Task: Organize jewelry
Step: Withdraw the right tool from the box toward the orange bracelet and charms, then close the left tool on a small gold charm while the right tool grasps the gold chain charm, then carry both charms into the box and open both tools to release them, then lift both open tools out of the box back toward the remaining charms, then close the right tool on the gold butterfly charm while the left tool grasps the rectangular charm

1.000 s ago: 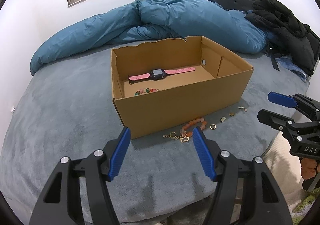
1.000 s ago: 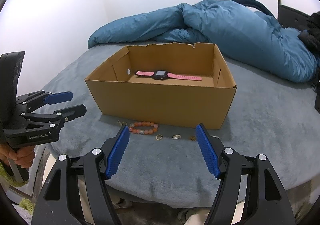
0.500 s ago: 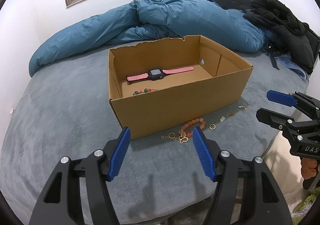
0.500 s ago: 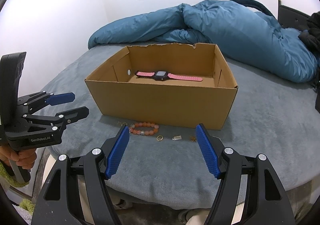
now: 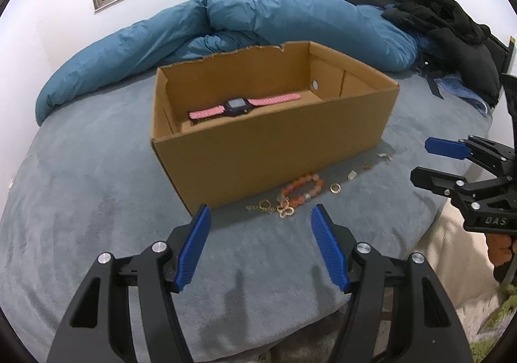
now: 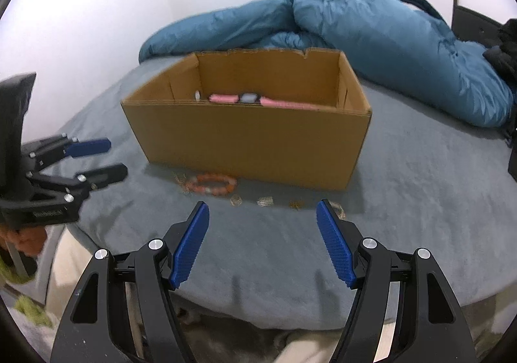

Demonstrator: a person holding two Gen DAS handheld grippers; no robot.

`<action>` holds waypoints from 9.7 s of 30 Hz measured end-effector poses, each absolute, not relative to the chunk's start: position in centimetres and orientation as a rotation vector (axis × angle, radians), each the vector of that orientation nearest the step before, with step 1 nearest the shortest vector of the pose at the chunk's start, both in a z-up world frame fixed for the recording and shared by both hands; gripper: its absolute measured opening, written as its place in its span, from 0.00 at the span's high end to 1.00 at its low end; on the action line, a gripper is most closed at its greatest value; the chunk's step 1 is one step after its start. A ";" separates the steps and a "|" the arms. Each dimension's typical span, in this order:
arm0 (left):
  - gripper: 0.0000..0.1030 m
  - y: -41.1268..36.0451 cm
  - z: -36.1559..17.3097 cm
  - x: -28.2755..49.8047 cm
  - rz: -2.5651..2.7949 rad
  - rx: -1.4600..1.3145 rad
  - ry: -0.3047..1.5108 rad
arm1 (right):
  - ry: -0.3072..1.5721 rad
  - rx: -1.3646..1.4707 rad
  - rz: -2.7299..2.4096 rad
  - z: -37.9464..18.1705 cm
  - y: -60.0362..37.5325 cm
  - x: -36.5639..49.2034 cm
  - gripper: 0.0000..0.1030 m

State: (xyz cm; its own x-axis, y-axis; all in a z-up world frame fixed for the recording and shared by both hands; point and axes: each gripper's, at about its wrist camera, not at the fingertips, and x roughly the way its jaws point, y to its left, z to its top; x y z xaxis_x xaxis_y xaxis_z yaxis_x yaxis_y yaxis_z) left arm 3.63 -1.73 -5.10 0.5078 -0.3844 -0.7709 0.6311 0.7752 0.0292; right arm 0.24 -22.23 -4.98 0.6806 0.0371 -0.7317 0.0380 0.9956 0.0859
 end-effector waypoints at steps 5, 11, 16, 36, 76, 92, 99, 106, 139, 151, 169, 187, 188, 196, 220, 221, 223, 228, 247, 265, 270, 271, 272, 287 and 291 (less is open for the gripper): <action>0.39 -2.0 -6.5 3.8 -0.653 0.328 0.852 | 0.847 0.063 0.007 -6.7 -22.5 0.5 0.36; 0.40 -2.6 -7.8 4.1 -0.689 0.352 0.850 | 0.859 0.034 0.018 -7.9 -22.8 1.4 0.45; 0.50 -3.3 -8.7 4.4 -0.718 0.385 0.848 | 0.868 0.029 0.028 -8.5 -23.5 1.8 0.54; 0.78 -6.8 -12.6 6.7 -0.786 0.481 0.892 | 0.913 0.023 0.031 -10.1 -26.8 2.9 0.63; 0.99 -5.1 -12.6 5.2 -0.767 0.455 0.958 | 0.917 0.032 -0.010 -10.4 -28.9 2.3 0.63; 0.99 -5.0 -12.7 5.4 -0.770 0.444 0.970 | 0.964 0.019 0.033 -12.9 -29.7 5.0 0.79; 0.99 -5.2 -12.7 5.4 -0.767 0.439 0.965 | 0.967 -0.001 0.028 -12.3 -28.4 4.7 0.98; 1.00 -4.7 -12.0 5.2 -0.759 0.432 0.933 | 0.946 0.070 0.008 -11.0 -29.4 3.2 0.99; 0.99 -5.8 3.8 7.5 -0.735 0.353 0.572 | 0.539 0.093 0.066 4.7 -27.4 4.1 0.99; 0.99 -13.1 -0.5 17.3 -0.693 0.404 0.796 | 0.698 0.169 0.020 0.6 -28.1 13.3 0.99; 0.84 -15.3 -5.4 21.0 -0.580 0.450 1.006 | 0.860 0.182 -0.049 -3.8 -28.2 16.3 0.87; 0.69 -10.6 1.0 17.1 -0.576 0.347 0.837 | 0.706 0.166 -0.058 1.3 -27.7 12.2 0.58; 0.69 -10.3 1.3 16.8 -0.576 0.345 0.831 | 0.699 0.163 -0.056 1.6 -27.6 12.0 0.57; 0.65 -6.3 3.2 13.7 -0.565 0.315 0.780 | 0.644 0.140 -0.033 3.6 -26.6 10.0 0.48; 0.63 -1.7 1.7 6.9 -0.586 0.292 0.782 | 0.658 0.089 0.072 2.8 -21.7 5.1 0.44; 0.63 -1.7 1.6 6.8 -0.585 0.292 0.785 | 0.661 0.089 0.078 2.6 -21.5 5.0 0.44; 0.63 -1.7 1.2 6.8 -0.585 0.291 0.794 | 0.667 0.082 0.082 2.2 -21.2 4.7 0.44; 0.63 -1.5 0.4 6.6 -0.584 0.288 0.808 | 0.680 0.086 0.098 1.3 -20.8 4.0 0.44; 0.63 -1.6 -2.7 6.3 -0.593 0.319 0.839 | 0.747 0.092 0.126 -2.1 -20.4 2.9 0.44; 0.63 -1.7 -8.9 5.7 -0.650 0.408 0.862 | 0.890 0.043 0.121 -7.8 -21.7 2.4 0.41; 0.63 -2.3 -10.4 6.2 -0.678 0.429 0.866 | 0.926 0.027 0.099 -9.4 -22.6 3.2 0.48; 0.63 -2.4 -10.6 6.3 -0.681 0.429 0.869 | 0.929 0.027 0.092 -9.5 -23.0 3.4 0.50; 0.63 -2.5 -10.8 6.5 -0.684 0.428 0.872 | 0.930 0.029 0.087 -9.5 -23.2 3.5 0.51; 0.64 -3.0 -11.9 7.2 -0.708 0.407 0.898 | 0.987 0.041 0.093 -12.6 -25.6 7.1 0.73; 0.66 -3.4 -11.4 6.8 -0.733 0.407 0.885 | 0.998 0.016 0.110 -12.7 -25.5 7.5 0.78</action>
